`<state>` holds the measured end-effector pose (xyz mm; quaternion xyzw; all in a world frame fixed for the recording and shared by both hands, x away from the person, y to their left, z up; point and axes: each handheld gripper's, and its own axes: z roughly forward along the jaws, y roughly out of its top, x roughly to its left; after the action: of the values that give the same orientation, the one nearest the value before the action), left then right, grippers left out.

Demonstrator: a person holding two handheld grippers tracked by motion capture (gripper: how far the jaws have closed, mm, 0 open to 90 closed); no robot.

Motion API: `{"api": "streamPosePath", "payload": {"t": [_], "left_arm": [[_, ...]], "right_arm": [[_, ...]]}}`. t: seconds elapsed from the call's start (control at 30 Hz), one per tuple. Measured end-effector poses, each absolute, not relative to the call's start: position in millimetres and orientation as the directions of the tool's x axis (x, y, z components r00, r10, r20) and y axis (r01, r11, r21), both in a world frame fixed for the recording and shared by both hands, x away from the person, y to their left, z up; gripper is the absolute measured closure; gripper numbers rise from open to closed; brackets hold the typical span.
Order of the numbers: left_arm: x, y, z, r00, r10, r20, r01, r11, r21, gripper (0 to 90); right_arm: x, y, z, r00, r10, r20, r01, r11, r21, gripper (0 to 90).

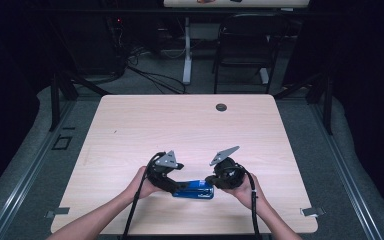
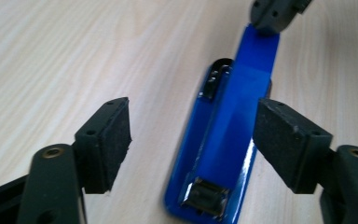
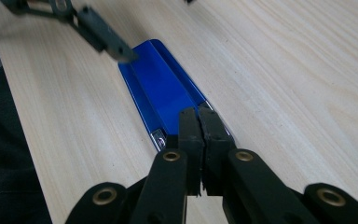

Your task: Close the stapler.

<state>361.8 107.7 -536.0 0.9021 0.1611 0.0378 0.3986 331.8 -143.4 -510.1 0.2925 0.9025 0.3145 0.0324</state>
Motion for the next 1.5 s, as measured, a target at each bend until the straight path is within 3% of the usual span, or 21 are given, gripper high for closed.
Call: {"api": "streamPosePath", "payload": {"t": [0.37, 1.13, 1.33, 1.5], "left_arm": [[370.3, 138.3, -525.7, 0.906, 0.419, -0.07, 0.323, -0.575, 0.752, 15.9], [382.3, 168.5, -518.3, 0.833, 0.548, -0.073, 0.396, -0.5, 0.77, 11.1], [382.2, 178.0, -513.5, 0.8, 0.597, -0.06, 0.414, -0.478, 0.774, 8.0], [382.4, 193.2, -507.9, 0.754, 0.655, -0.06, 0.439, -0.433, 0.787, 4.8]], "right_arm": [[331.0, -141.0, -515.9, -0.821, 0.555, 0.131, 0.522, 0.638, 0.566, 90.0], [329.8, -140.9, -516.2, -0.817, 0.562, 0.13, 0.524, 0.628, 0.576, 89.4], [331.0, -152.5, -504.8, -0.788, 0.605, 0.114, 0.533, 0.578, 0.618, 75.7], [330.6, -164.9, -494.4, -0.745, 0.665, 0.06, 0.543, 0.552, 0.633, 48.3]]}}
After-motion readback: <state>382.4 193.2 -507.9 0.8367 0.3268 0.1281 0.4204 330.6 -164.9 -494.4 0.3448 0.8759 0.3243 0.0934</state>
